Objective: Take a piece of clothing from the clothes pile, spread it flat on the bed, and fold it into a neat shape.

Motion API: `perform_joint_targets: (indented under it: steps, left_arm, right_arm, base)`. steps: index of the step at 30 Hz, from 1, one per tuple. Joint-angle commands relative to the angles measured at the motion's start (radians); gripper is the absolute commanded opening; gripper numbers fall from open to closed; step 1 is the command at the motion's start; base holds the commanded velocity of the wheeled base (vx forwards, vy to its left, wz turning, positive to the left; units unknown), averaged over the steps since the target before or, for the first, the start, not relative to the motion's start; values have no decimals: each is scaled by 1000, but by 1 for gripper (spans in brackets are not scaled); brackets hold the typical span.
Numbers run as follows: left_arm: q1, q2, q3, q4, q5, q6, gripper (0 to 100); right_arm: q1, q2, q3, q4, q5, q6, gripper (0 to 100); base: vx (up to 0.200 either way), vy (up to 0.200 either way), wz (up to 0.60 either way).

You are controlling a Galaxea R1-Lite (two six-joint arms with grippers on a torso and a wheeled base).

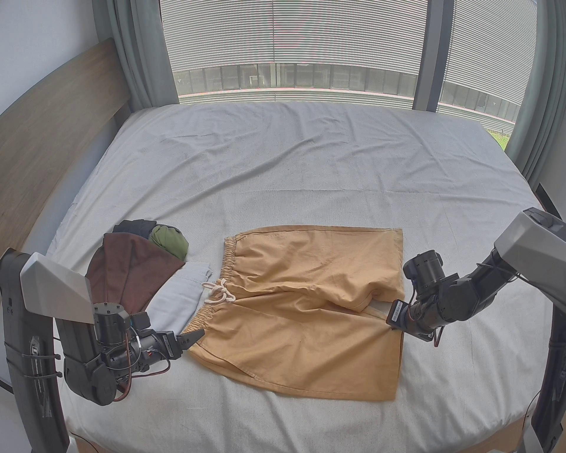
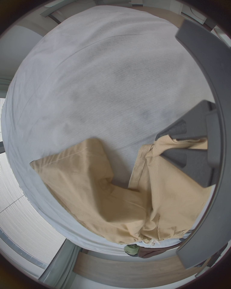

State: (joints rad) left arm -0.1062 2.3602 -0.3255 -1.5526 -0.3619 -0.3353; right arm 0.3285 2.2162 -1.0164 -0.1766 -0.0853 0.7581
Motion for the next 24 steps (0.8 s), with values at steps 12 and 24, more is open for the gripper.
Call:
perform_joint_targets:
  steps: [12, 24]
  left_arm:
    - [-6, 5, 6, 0, 0, -1, 100]
    - [5, 5, 19, 0, -2, -1, 100]
  right_arm:
    - [-80, 28, -14, -127, 2, -48, 0]
    - [-144, -6, 41, -230, -1, -140, 100]
  base:
    - [0, 0, 0]
    - [0, 0, 0]
